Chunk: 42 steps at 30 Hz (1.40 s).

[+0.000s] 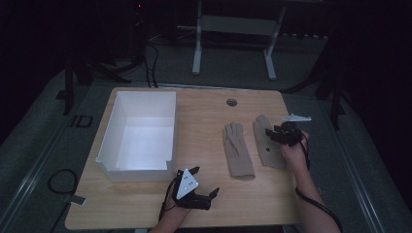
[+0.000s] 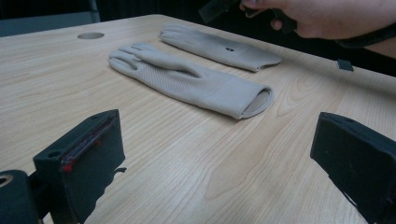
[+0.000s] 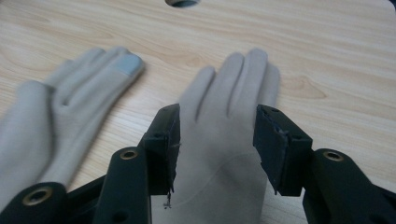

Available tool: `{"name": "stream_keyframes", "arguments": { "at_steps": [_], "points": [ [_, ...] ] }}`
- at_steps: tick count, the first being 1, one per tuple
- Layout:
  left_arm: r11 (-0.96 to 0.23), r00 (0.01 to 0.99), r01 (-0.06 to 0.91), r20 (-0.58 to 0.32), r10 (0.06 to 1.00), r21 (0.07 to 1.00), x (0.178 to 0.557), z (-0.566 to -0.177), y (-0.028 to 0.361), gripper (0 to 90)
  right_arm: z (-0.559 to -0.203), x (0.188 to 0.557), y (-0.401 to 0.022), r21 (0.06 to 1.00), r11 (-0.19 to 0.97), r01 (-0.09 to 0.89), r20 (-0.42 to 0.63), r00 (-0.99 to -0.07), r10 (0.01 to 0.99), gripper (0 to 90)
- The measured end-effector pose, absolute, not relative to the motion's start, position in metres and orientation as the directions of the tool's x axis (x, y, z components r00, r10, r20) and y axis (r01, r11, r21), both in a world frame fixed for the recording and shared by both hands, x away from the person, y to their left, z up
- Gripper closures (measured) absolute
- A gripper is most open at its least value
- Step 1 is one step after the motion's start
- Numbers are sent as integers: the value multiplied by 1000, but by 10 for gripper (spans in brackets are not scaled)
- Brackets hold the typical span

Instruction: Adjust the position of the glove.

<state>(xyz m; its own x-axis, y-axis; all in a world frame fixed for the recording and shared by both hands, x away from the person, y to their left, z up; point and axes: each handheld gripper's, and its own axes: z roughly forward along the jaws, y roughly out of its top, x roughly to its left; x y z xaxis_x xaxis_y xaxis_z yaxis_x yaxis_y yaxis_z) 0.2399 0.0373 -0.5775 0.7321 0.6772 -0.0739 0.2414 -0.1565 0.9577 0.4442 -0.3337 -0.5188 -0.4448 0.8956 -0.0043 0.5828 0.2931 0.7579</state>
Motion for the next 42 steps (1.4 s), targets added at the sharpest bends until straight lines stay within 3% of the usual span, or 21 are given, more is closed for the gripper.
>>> {"name": "stream_keyframes", "arguments": {
  "at_steps": [11,16,21,22,27,30,34,42],
  "points": [
    [-154,731,242,-76,679,958,240,-578,38,30,-550,450,-331,732,281,620,15,-428,904,484],
    [-152,730,243,-78,680,958,240,-578,38,29,-558,448,-329,736,300,607,-22,-421,907,517],
    [-151,729,242,-77,680,958,240,-578,38,30,-559,444,-324,742,314,592,-49,-419,907,638],
    [-149,728,244,-79,681,958,240,-578,38,29,-559,443,-323,743,309,594,-42,-419,907,713],
    [-149,728,245,-80,681,958,240,-578,38,29,-559,441,-319,745,262,613,-16,-376,926,755],
    [-147,728,249,-85,681,957,240,-578,38,29,-555,441,-322,743,193,641,49,-339,939,773],
    [-143,726,252,-89,682,957,240,-578,38,30,-549,439,-323,752,173,636,59,-326,943,776],
    [-150,724,249,-82,684,957,240,-578,38,30,-495,423,-320,798,132,588,64,-300,952,777]
  ]
}}
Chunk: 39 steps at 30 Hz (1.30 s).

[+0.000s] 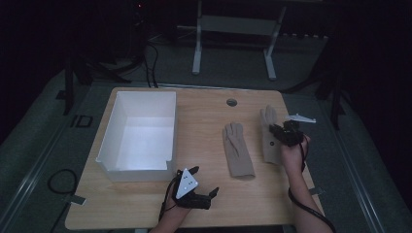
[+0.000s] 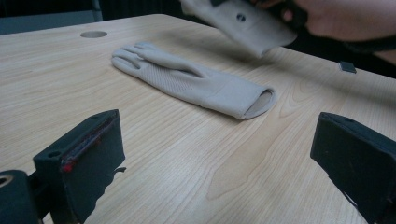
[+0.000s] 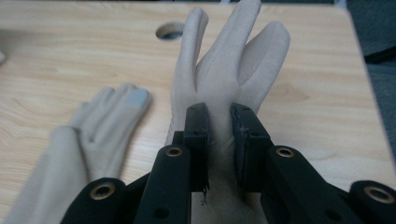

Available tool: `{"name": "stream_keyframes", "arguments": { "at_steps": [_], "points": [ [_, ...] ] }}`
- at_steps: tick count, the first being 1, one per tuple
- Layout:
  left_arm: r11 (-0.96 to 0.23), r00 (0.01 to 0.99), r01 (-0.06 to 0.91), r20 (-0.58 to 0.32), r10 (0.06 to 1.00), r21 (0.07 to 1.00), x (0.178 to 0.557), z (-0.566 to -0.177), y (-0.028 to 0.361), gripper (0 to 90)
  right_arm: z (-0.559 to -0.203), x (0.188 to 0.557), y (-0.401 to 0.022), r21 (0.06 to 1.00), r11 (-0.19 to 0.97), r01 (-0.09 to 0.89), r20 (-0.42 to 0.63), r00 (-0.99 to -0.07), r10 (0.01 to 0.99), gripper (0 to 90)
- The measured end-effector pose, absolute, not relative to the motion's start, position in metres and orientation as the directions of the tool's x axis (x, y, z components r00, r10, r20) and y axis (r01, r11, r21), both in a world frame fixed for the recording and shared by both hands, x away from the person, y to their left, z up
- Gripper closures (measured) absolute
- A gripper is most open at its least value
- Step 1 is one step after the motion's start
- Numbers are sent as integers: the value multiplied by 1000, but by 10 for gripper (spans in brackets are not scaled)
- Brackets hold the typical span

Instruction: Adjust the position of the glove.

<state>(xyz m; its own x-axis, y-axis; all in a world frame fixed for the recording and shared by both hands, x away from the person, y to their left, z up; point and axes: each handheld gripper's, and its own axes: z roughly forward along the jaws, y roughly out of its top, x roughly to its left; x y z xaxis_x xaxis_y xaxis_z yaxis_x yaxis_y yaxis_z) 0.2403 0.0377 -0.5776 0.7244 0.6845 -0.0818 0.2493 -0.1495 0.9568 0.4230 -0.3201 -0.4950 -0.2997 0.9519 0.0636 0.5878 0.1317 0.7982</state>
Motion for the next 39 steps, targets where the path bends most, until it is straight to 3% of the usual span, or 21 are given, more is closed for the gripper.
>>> {"name": "stream_keyframes", "arguments": {
  "at_steps": [8,18,28,39],
  "points": [
    [-154,724,245,-75,686,957,240,-577,37,29,-461,408,-300,817,120,564,59,-289,956,777],
    [-158,725,241,-70,685,958,240,-577,37,30,-444,390,-267,833,89,546,100,-306,947,777],
    [-164,728,237,-63,682,958,239,-577,37,30,-455,382,-231,822,114,558,115,-358,927,776],
    [-164,730,236,-63,681,958,239,-577,37,30,-493,386,-207,783,148,604,122,-382,916,775]
  ]
}}
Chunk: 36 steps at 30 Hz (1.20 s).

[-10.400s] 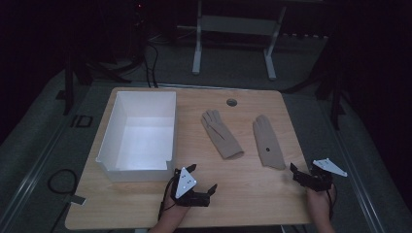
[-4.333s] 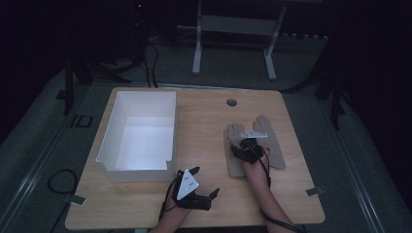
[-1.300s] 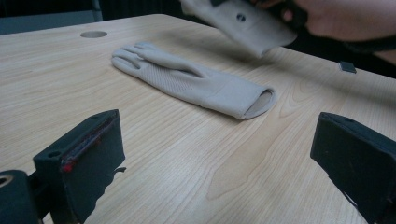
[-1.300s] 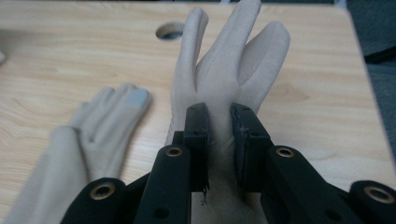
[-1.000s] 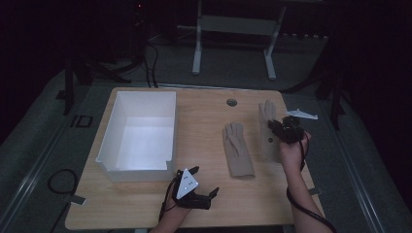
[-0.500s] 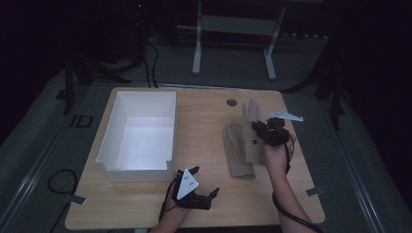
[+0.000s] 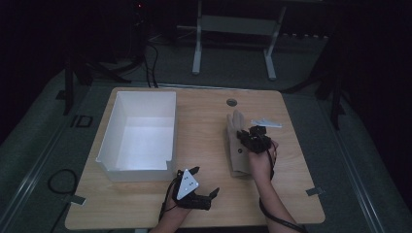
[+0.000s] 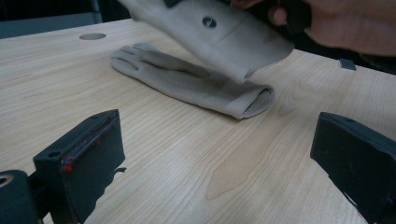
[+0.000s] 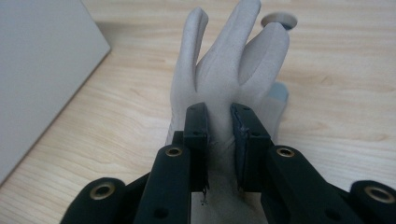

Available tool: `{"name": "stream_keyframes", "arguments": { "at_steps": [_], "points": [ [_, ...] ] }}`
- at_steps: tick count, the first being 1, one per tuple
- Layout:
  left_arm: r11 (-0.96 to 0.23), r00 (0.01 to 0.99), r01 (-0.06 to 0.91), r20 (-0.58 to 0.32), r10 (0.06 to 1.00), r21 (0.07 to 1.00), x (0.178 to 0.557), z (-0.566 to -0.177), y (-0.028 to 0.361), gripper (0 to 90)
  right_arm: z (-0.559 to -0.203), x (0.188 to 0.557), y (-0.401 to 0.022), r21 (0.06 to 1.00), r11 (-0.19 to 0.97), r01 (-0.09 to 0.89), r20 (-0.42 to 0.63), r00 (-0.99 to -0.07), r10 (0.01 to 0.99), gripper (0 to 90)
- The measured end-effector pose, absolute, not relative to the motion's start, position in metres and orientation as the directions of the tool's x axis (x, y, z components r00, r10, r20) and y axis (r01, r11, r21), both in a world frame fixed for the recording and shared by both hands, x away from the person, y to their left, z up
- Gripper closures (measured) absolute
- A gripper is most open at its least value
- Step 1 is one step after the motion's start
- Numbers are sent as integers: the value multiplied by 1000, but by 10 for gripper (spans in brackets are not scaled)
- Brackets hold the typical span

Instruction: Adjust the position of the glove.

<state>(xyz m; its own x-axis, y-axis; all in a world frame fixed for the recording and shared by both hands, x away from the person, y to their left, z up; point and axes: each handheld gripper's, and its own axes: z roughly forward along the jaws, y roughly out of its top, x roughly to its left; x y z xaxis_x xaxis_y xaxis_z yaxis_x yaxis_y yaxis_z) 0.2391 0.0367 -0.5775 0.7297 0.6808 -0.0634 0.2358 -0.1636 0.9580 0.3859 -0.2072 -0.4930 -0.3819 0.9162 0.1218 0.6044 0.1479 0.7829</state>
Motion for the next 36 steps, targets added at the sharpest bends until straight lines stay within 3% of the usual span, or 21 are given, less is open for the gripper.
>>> {"name": "stream_keyframes", "arguments": {
  "at_steps": [15,36],
  "points": [
    [-161,731,237,-67,680,958,239,-578,37,29,-535,394,-202,742,196,642,76,-370,926,762],
    [-163,731,235,-64,680,958,239,-578,36,30,-551,389,-197,743,198,639,64,-362,930,684]
  ]
}}
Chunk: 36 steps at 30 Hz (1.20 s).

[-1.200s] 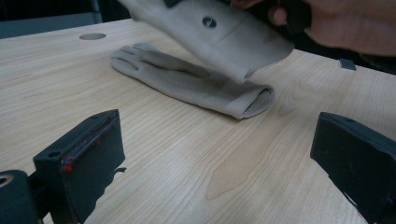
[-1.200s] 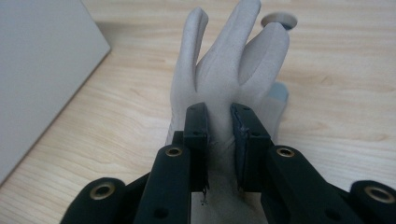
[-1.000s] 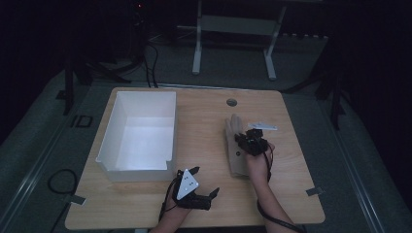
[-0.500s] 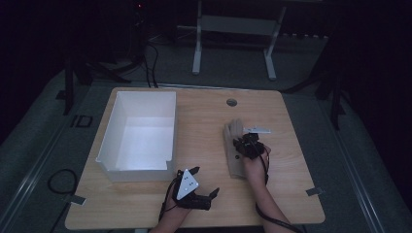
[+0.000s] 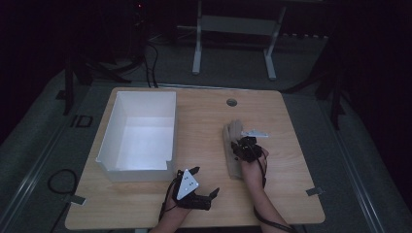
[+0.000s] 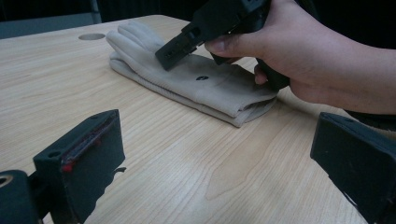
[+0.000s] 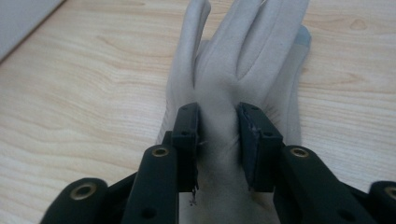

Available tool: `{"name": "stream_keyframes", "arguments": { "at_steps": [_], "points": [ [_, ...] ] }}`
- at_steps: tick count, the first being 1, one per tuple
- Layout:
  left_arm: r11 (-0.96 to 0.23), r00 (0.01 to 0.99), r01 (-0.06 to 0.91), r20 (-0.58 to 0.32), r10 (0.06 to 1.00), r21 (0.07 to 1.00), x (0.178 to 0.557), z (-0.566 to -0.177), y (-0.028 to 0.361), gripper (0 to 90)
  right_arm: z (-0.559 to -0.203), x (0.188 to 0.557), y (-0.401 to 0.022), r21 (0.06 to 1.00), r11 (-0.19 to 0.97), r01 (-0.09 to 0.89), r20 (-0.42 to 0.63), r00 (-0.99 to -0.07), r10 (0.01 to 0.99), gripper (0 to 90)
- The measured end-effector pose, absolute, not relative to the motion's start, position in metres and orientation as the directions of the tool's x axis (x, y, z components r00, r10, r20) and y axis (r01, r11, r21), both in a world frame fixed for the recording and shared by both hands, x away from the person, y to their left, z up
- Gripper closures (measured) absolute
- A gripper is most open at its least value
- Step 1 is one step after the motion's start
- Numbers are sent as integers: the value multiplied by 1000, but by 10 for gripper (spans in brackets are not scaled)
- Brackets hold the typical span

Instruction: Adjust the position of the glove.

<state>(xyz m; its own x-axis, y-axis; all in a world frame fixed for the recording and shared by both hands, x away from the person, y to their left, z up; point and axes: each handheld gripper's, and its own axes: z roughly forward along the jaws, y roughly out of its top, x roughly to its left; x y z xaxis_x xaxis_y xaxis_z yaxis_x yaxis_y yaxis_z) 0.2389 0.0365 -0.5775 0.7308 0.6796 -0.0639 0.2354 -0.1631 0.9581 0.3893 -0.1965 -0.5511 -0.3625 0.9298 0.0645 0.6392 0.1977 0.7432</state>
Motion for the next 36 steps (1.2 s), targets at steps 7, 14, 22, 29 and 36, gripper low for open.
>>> {"name": "stream_keyframes", "arguments": {
  "at_steps": [7,14,22,29,36],
  "points": [
    [-164,731,234,-62,680,958,239,-578,36,30,-551,391,-190,740,174,650,62,-323,945,676],
    [-163,732,234,-64,678,958,239,-578,37,30,-548,395,-188,745,164,647,70,-321,945,588],
    [-169,734,235,-61,676,957,239,-577,36,31,-536,393,-197,766,175,618,79,-360,929,417],
    [-177,738,237,-59,672,955,240,-577,35,31,-527,397,-209,752,189,632,133,-426,895,186],
    [-182,742,244,-62,668,953,241,-577,36,31,-522,395,-225,784,238,573,118,-514,850,170]
  ]
}}
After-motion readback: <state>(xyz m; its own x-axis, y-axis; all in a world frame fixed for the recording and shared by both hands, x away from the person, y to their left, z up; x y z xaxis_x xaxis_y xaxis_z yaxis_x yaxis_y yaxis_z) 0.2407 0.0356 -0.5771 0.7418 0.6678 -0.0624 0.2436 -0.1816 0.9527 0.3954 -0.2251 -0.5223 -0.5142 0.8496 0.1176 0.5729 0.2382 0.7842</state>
